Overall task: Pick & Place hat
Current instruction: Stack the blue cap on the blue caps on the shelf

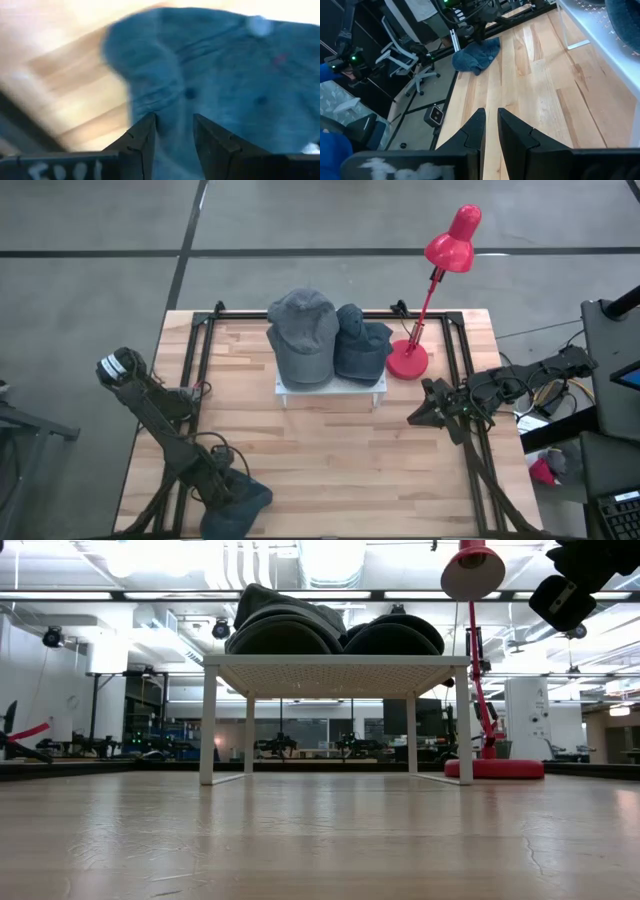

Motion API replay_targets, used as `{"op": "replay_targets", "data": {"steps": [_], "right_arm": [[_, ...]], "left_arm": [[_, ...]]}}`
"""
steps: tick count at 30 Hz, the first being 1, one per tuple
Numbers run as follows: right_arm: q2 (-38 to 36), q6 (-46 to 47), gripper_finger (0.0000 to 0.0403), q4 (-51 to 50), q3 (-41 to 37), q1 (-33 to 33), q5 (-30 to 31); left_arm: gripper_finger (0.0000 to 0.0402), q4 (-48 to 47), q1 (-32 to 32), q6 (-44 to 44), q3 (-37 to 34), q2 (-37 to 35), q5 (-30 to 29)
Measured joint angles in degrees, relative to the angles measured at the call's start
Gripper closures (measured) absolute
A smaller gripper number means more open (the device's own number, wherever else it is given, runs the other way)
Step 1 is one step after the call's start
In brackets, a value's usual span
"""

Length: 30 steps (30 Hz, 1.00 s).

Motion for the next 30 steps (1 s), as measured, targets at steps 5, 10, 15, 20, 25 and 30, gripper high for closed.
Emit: {"op": "replay_targets", "data": {"steps": [5, 10, 15, 20, 25, 30], "right_arm": [[0.0, 0.0, 0.0355, 0.0, 0.0, 0.0, 0.0], [0.0, 0.0, 0.0355, 0.0, 0.0, 0.0, 0.2], [0.0, 0.0, 0.0355, 0.0, 0.0, 0.0, 1.6], [0.0, 0.0, 0.0355, 0.0, 0.0, 0.0, 1.8], [0.0, -0.1, 0.0355, 0.0, 0.0, 0.0, 2.0], [0.0, 0.0, 0.0355, 0.0, 0.0, 0.0, 2.0]], "left_arm": [[0.028, 3.7, 0.0, -0.1, -2.1, 0.0, -0.5], [0.028, 4.9, 0.0, -0.6, -4.4, 0.0, 0.6], [0.028, 10.4, 0.0, -0.8, -7.6, 0.0, 0.6], [0.0308, 15.2, 0.1, -2.9, -10.4, 0.0, 0.4], [0.0388, 16.5, 0.0, -2.1, -9.9, 0.0, -2.9], [0.0395, 16.5, 0.1, -2.4, -8.0, 0.1, -8.3]]}}
